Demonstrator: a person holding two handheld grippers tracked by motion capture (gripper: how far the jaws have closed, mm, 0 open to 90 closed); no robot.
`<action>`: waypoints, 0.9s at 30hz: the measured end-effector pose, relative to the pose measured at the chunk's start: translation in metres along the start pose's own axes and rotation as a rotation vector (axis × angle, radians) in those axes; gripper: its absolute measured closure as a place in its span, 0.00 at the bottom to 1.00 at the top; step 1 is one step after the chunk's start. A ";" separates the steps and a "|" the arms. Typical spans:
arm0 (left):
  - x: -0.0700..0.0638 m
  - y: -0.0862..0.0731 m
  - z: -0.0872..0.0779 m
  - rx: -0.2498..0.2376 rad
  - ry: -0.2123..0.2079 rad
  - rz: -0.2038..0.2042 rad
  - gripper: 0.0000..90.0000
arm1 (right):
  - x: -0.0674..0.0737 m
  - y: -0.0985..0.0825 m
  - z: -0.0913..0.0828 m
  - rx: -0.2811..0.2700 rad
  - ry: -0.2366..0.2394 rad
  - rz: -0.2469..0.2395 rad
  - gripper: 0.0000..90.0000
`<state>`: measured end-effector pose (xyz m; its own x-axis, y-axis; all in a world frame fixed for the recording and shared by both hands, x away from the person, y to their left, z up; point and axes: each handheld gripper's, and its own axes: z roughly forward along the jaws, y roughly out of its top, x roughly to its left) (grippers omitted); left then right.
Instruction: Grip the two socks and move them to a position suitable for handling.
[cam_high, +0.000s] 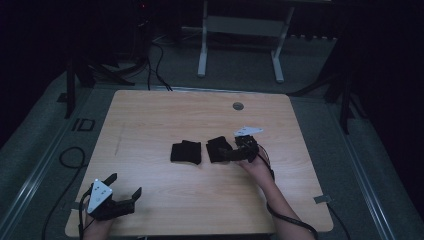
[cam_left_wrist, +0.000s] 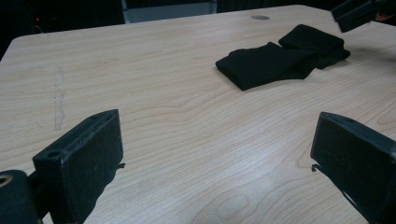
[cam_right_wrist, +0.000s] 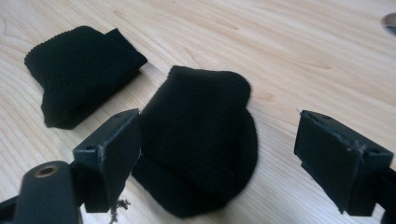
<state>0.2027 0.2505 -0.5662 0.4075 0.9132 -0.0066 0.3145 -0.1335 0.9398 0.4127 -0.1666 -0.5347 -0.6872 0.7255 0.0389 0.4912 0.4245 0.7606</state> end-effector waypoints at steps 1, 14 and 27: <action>0.000 0.000 0.000 -0.001 0.001 0.000 0.03 | 0.000 0.000 0.004 0.000 0.004 0.005 0.21; 0.003 0.000 -0.001 -0.010 -0.001 -0.028 0.03 | 0.013 -0.018 0.023 0.057 0.014 -0.032 0.21; 0.002 0.000 0.000 -0.001 -0.015 -0.033 0.03 | 0.016 -0.021 0.024 0.040 -0.066 -0.034 0.57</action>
<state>0.2035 0.2526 -0.5666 0.4097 0.9112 -0.0427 0.3274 -0.1032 0.9392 0.4049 -0.1509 -0.5656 -0.6673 0.7442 -0.0301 0.4906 0.4696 0.7341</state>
